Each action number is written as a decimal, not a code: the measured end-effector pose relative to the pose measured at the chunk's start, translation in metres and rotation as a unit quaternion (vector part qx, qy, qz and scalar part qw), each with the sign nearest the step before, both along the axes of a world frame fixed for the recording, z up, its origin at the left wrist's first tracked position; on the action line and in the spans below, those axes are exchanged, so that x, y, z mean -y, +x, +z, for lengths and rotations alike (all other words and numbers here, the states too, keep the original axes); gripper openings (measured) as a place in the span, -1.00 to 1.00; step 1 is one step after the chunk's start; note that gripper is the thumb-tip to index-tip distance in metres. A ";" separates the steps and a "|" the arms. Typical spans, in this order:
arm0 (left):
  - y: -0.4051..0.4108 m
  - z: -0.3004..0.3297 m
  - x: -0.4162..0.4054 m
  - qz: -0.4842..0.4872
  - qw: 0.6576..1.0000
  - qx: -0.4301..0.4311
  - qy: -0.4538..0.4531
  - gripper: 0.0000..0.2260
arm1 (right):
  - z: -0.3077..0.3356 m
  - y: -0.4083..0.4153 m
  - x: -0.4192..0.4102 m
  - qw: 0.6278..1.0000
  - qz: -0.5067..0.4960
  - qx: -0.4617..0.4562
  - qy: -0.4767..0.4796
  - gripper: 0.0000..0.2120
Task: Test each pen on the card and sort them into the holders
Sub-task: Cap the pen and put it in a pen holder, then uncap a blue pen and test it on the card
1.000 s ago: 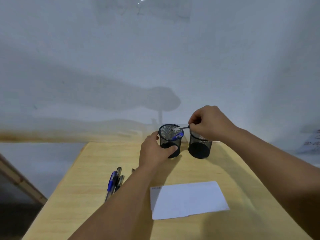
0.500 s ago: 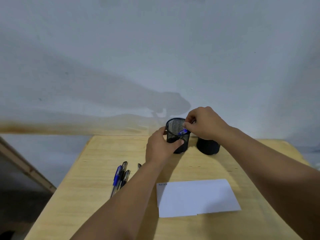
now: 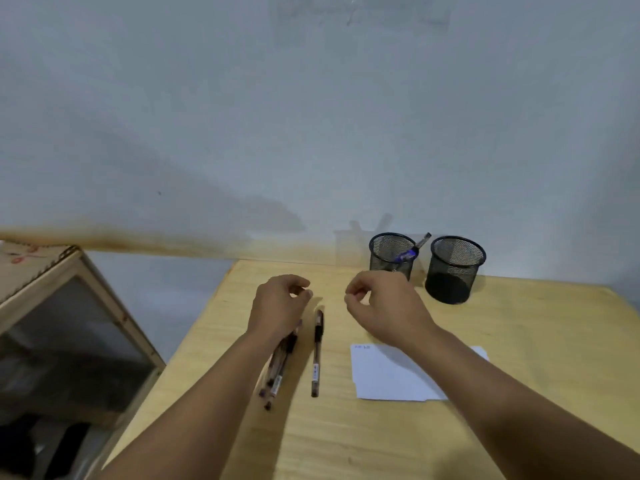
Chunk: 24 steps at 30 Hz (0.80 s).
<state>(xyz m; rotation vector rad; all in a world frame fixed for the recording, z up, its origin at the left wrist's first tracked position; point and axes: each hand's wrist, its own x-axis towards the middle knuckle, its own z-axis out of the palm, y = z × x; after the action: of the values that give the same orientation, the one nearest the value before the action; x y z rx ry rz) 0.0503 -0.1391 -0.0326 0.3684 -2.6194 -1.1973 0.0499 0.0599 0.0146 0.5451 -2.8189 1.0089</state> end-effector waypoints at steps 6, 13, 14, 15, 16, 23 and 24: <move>0.020 -0.015 0.051 0.032 0.996 0.070 -0.041 -0.87 | -0.026 0.048 0.064 0.994 0.048 0.094 0.022 -0.85; 0.017 -0.021 0.057 0.016 0.993 0.109 -0.050 -0.77 | -0.049 0.069 0.106 0.989 0.043 0.099 0.101 -0.73; 0.017 -0.021 0.057 0.016 0.992 0.112 -0.053 -0.77 | -0.050 0.070 0.109 0.988 0.041 0.090 0.116 -0.74; 0.016 -0.022 0.057 0.015 0.992 0.113 -0.055 -0.78 | -0.049 0.071 0.111 0.988 0.039 0.079 0.130 -0.75; 0.015 -0.023 0.058 0.014 0.992 0.115 -0.054 -0.81 | -0.049 0.072 0.113 0.987 0.036 0.070 0.142 -0.75; 0.016 -0.018 0.060 0.021 0.989 0.140 -0.037 -0.88 | -0.048 0.076 0.118 0.985 0.032 0.077 0.154 -0.84; 0.017 -0.016 0.060 0.024 0.988 0.145 -0.041 -0.86 | -0.048 0.076 0.118 0.985 0.029 0.075 0.151 -0.84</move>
<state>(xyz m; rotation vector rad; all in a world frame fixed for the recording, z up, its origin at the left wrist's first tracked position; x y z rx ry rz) 0.0670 -0.1992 -0.0487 0.6279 -2.8737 -1.0879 0.1263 -0.0578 -0.0336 0.6062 -3.1328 0.6566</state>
